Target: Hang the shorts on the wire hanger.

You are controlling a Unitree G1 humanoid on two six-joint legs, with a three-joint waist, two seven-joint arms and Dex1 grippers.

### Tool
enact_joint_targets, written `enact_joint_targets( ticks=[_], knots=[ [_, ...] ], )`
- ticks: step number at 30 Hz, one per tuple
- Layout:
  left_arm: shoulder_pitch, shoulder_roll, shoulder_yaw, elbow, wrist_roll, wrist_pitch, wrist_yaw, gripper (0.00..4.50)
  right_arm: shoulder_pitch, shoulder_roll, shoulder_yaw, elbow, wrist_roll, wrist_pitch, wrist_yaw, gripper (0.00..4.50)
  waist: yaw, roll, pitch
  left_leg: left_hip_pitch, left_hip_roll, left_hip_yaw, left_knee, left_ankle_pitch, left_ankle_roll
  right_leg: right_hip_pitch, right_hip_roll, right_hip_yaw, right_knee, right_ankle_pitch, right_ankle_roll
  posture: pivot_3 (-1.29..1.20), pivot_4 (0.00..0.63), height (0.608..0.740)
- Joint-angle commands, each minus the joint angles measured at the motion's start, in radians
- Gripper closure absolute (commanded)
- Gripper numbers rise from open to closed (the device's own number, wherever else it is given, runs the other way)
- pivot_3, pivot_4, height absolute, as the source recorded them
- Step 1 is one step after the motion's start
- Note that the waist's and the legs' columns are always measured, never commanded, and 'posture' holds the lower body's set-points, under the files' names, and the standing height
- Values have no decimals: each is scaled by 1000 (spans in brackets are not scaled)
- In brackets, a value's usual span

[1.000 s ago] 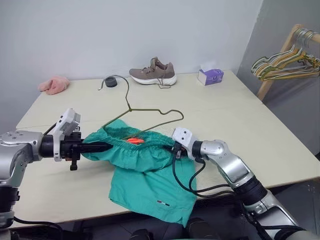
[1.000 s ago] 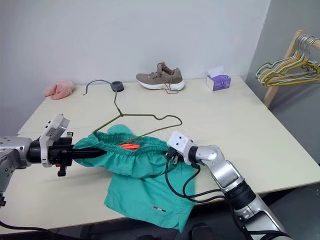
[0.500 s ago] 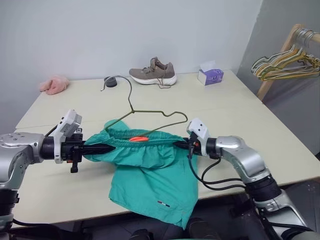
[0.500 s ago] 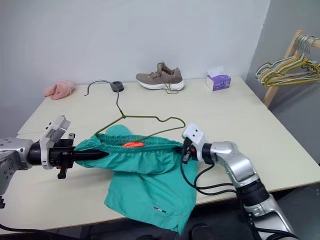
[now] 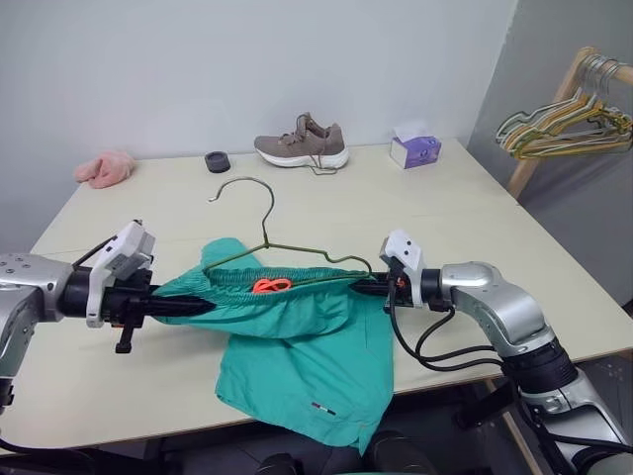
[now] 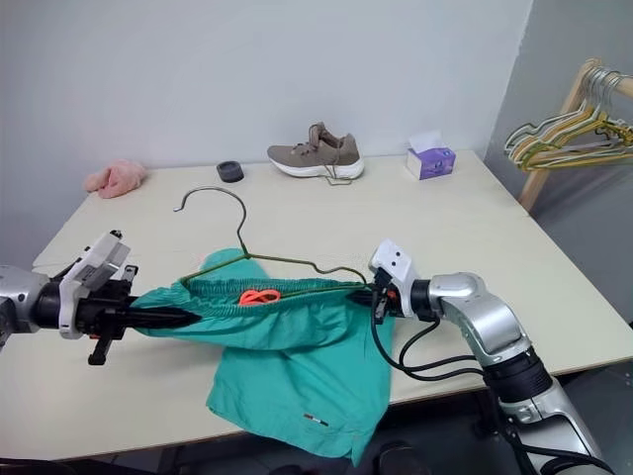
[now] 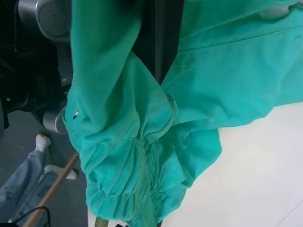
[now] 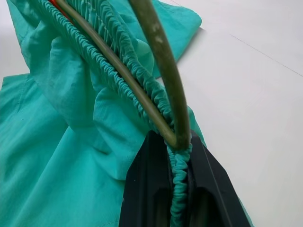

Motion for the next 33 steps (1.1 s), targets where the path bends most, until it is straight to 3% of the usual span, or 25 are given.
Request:
enact_joint_targets(
  ticks=[1, 23, 33],
  knots=[
    [16, 58, 37, 73, 42, -49, -38, 4500, 11, -62, -68, 20, -23, 35, -39, 4471, 0, 0, 0, 0, 0, 0, 0, 0, 0, 0, 0, 0, 0, 0, 0, -131, 0, 740],
    [-13, 90, -52, 216, 204, -295, 21, 4500, 41, -169, -6, -63, -42, 3, -3, 4471, 2, 0, 0, 0, 0, 0, 0, 0, 0, 0, 0, 0, 0, 0, 0, -134, 0, 740],
    [-20, 37, -41, 193, 153, -216, 119, 4500, 53, -190, 25, -110, -44, -41, -6, 4471, 2, 0, 0, 0, 0, 0, 0, 0, 0, 0, 0, 0, 0, 0, 0, -134, 0, 740]
  ],
)
